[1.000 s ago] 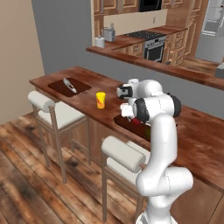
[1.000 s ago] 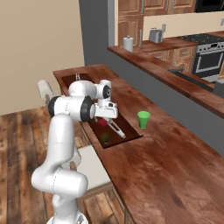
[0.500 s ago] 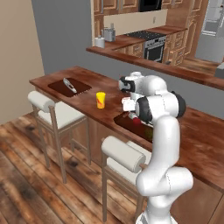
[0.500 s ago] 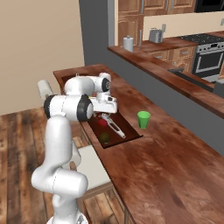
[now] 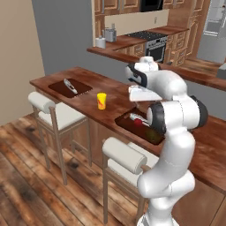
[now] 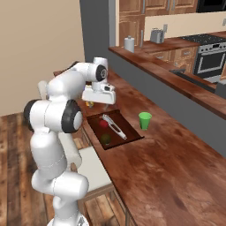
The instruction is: Gather the avocado and tomato from the fridge and place them on a tray on the dining counter. Then gather the fish and chicken drumstick from the fridge and place them on the other tray.
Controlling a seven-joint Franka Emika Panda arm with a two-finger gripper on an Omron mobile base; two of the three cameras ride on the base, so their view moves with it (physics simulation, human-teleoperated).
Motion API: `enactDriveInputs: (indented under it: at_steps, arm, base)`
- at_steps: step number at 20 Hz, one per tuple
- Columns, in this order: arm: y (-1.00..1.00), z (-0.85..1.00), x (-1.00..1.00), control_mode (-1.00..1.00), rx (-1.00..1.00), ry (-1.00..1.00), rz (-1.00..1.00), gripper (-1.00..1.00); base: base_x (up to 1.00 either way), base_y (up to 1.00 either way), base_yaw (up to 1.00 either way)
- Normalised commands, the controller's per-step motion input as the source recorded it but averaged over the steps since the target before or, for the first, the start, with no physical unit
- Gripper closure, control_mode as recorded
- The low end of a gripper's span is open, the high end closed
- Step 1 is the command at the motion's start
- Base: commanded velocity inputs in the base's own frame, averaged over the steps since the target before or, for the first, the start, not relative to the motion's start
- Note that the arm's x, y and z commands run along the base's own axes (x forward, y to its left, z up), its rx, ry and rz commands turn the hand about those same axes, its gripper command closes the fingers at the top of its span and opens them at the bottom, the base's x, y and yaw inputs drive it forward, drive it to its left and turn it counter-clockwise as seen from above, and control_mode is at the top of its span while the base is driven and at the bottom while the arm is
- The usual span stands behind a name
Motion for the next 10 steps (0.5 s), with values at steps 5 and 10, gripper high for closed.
enactDriveInputs:
  at_steps: [5,10]
  arm:
    - [0.0,0.62,-1.0,-1.0,0.02,-0.53,0.0,-1.0]
    - [0.04,0.84,-1.0,-1.0,0.01,-0.37,0.02,-1.0]
  base:
    - [0.0,0.0,0.0]
    - [0.0,0.0,0.0]
